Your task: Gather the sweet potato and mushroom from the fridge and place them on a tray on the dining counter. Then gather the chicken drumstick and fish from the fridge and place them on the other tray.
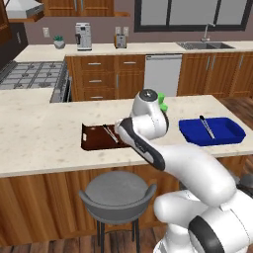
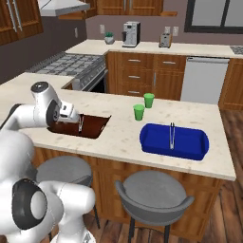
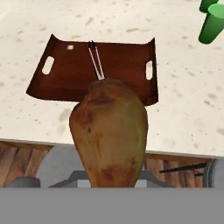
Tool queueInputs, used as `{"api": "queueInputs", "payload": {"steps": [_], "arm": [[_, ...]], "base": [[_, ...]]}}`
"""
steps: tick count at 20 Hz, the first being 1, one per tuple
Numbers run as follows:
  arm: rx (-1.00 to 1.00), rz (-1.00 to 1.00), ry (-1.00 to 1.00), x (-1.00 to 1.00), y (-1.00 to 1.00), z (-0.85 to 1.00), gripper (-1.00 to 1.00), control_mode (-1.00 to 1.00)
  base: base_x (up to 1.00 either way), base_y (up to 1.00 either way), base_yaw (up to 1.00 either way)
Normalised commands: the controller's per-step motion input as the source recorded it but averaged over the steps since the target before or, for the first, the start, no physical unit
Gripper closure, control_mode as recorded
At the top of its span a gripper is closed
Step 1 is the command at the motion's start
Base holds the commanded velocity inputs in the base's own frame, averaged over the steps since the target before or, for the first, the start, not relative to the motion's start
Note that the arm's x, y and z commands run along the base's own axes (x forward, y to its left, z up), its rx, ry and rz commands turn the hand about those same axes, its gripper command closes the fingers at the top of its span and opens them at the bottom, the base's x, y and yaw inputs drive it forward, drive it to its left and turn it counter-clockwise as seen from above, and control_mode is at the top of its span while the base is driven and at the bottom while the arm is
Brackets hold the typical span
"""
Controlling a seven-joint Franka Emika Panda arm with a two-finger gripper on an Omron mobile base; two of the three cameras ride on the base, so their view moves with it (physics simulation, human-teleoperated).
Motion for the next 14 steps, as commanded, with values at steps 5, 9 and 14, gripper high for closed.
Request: {"api": "queueInputs", "payload": {"steps": [5,9,14], "arm": [[0.00,0.08,0.03,0.40,0.65,-0.08,1.00,-1.00],[0.00,0.07,0.07,0.34,0.57,-0.01,1.00,-1.00],[0.00,0.04,0.07,0.31,0.26,-0.17,1.00,-1.00]], "base": [[0.00,0.00,0.00],[0.00,0.00,0.00],[0.00,0.00,0.00]]}}
